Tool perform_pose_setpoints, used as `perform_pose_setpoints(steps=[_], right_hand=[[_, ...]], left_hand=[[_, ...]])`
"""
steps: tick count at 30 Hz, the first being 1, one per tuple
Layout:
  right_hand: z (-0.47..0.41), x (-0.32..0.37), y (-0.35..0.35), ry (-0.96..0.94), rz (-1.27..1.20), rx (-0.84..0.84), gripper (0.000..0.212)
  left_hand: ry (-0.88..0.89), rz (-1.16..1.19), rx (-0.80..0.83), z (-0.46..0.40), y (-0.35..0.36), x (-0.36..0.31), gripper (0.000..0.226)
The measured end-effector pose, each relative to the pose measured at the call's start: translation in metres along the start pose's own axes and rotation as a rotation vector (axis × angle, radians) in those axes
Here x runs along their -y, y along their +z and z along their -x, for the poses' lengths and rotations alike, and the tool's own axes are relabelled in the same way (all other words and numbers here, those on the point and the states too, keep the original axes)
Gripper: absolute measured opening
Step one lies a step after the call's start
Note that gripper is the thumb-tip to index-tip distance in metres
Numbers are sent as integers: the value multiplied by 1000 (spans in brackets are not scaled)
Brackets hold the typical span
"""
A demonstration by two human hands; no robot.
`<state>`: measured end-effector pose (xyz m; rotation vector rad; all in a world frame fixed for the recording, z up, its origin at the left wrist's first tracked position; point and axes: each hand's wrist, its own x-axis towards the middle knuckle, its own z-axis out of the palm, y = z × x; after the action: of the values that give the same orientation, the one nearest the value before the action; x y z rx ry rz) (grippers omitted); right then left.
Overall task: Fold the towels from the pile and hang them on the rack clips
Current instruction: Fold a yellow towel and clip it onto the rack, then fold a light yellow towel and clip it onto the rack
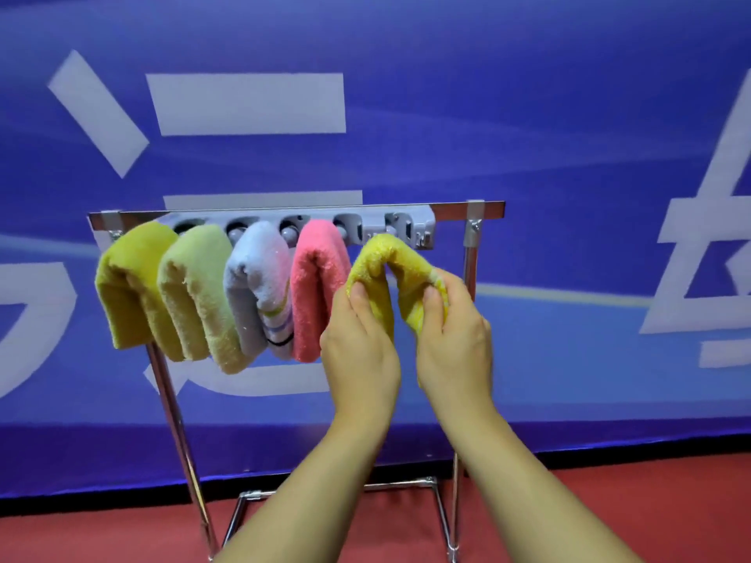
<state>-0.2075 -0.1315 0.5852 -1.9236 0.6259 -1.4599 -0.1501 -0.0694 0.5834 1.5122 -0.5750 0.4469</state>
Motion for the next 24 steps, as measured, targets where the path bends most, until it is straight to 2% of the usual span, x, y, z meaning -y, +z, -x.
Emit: perform_pose_setpoints(steps=[3, 8, 12, 16, 18, 20, 23, 24], right_hand=[[-26, 19, 0, -58, 9, -24, 28], [-53, 26, 4, -98, 72, -13, 29], [-62, 6, 17, -47, 115, 66, 27], [-61, -19, 36, 33, 54, 153, 25], [-57, -27, 42, 50, 13, 178, 23], [-53, -30, 44, 62, -29, 186, 24], [-45, -33, 41, 68, -90, 210, 26], [-43, -35, 40, 72, -91, 231, 26]], left_hand=[[43, -26, -49, -22, 5, -19, 39], [-5, -86, -45, -45, 9, -34, 40], [-61, -131, 18, -53, 17, -18, 41], [-132, -151, 80, -54, 25, 3, 44], [-145, -74, 141, -57, 30, 14, 44], [-160, 150, 251, -58, 36, 26, 46], [-294, 464, 396, -57, 40, 45, 56], [-320, 482, 431, -54, 39, 50, 57]])
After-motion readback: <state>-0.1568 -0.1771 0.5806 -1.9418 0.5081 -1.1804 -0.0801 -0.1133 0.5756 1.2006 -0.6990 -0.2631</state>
